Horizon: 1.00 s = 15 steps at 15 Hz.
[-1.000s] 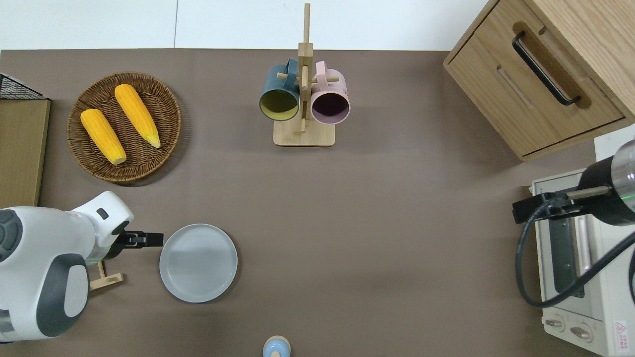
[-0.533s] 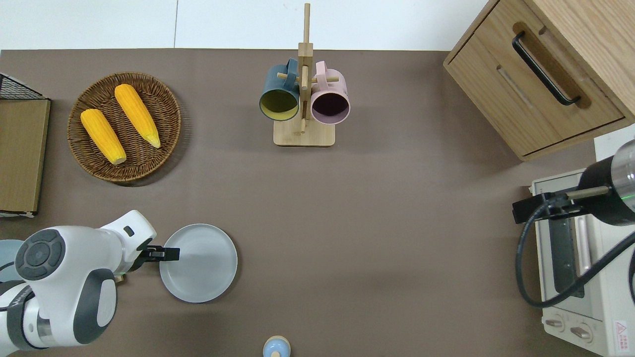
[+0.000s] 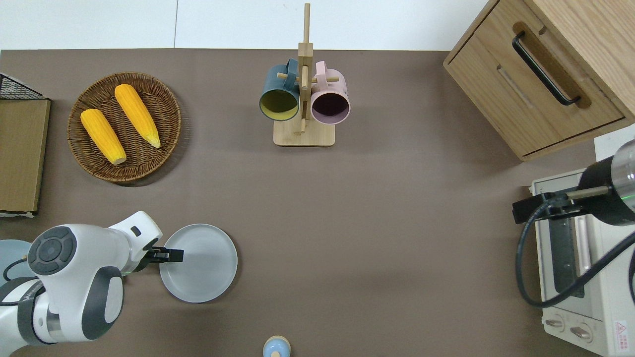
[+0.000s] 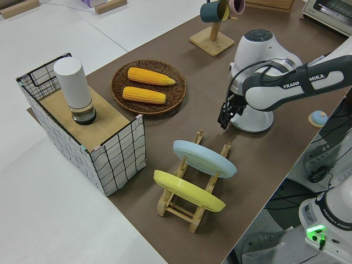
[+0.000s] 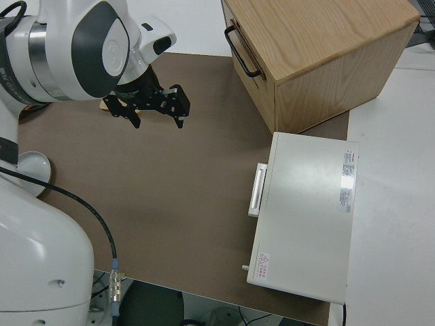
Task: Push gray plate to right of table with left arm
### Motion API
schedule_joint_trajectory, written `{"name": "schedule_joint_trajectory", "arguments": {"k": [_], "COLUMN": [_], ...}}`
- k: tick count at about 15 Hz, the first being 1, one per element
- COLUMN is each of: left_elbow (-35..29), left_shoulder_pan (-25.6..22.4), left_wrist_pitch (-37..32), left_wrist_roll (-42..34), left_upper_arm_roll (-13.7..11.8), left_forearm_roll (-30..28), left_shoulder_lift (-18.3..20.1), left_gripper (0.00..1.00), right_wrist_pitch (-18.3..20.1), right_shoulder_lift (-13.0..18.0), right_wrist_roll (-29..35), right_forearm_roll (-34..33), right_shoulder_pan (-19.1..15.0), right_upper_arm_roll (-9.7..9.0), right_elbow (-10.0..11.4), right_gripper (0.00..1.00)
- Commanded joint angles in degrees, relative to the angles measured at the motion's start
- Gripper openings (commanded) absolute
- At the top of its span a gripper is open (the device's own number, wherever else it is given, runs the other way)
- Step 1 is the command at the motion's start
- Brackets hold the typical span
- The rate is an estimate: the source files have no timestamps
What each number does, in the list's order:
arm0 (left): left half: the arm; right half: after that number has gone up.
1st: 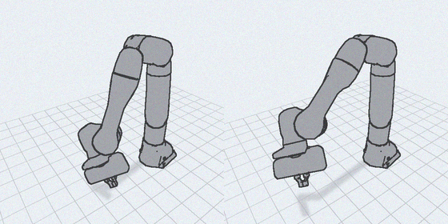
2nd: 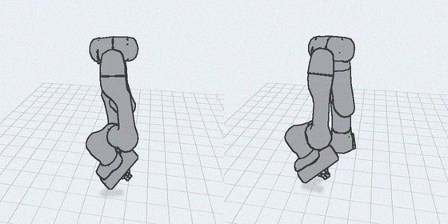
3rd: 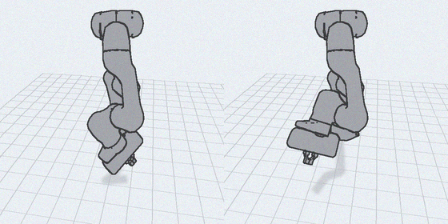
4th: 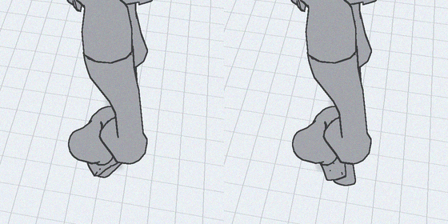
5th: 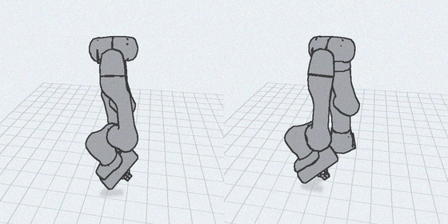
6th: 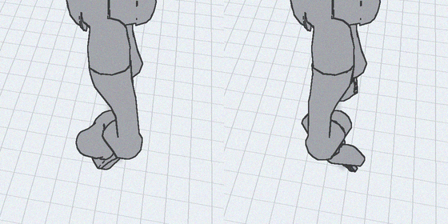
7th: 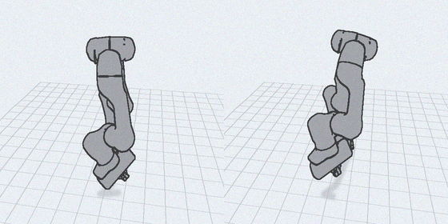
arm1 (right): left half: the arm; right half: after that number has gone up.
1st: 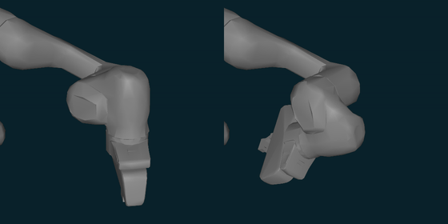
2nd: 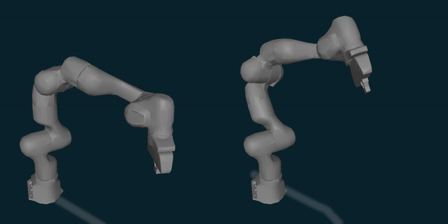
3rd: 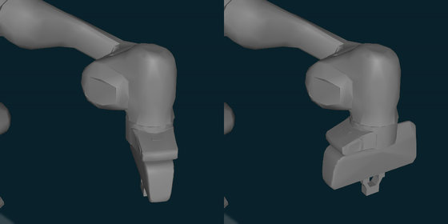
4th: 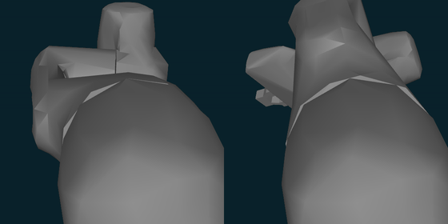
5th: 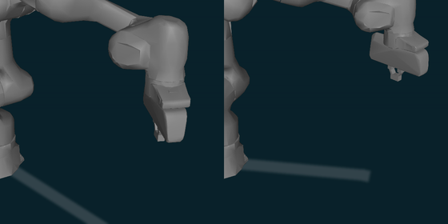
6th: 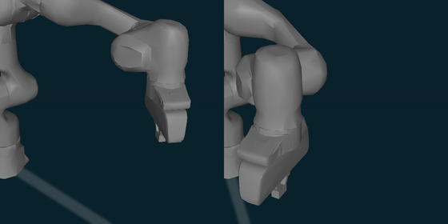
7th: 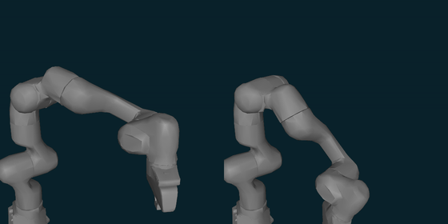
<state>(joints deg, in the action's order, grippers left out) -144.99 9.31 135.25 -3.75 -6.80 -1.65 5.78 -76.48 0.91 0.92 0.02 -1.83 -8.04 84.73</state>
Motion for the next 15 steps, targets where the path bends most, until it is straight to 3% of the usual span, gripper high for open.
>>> {"name": "schedule_joint_trajectory", "arguments": {"k": [1, 2, 4, 6, 9, 15], "left_elbow": [-0.56, -0.47, -0.47, -0.47, -0.47, -0.47], "left_shoulder_pan": [0.71, 0.71, 0.62, 0.62, 0.62, 0.71], "left_wrist_pitch": [1.25, 1.25, 1.25, 1.51, 1.51, 2.12], "left_wrist_roll": [-0.73, -0.73, -0.56, -0.64, -0.65, -0.65], "left_upper_arm_roll": [-0.58, -0.58, -0.67, -0.67, -0.67, -0.67], "left_forearm_roll": [-0.81, -0.9, -1.6, -2.57, -2.66, -2.66], "left_shoulder_lift": [-0.68, -0.68, -0.68, -0.68, -0.68, -1.21], "left_gripper": [0.98, 0.86, 0.44, 0.2, 0.0, 0.0], "right_wrist_pitch": [0.89, 0.89, 0.89, 0.89, 0.89, 0.89], "right_shoulder_lift": [0.14, 0.14, 0.14, 0.14, 0.14, 0.14], "right_wrist_roll": [0.75, 0.66, 0.66, 0.66, 0.66, 0.75], "right_forearm_roll": [0.25, 0.25, 0.25, 0.25, 0.25, 0.25], "right_shoulder_pan": [-1.15, -1.07, -1.07, -1.15, -1.15, -1.07], "right_upper_arm_roll": [-0.92, -0.92, -0.92, -0.92, -0.92, -0.92], "right_elbow": [-0.53, -0.53, -0.53, -0.53, -0.53, -0.53], "right_gripper": [0.983, 0.983, 0.983, 0.983, 0.983, 0.983]}}
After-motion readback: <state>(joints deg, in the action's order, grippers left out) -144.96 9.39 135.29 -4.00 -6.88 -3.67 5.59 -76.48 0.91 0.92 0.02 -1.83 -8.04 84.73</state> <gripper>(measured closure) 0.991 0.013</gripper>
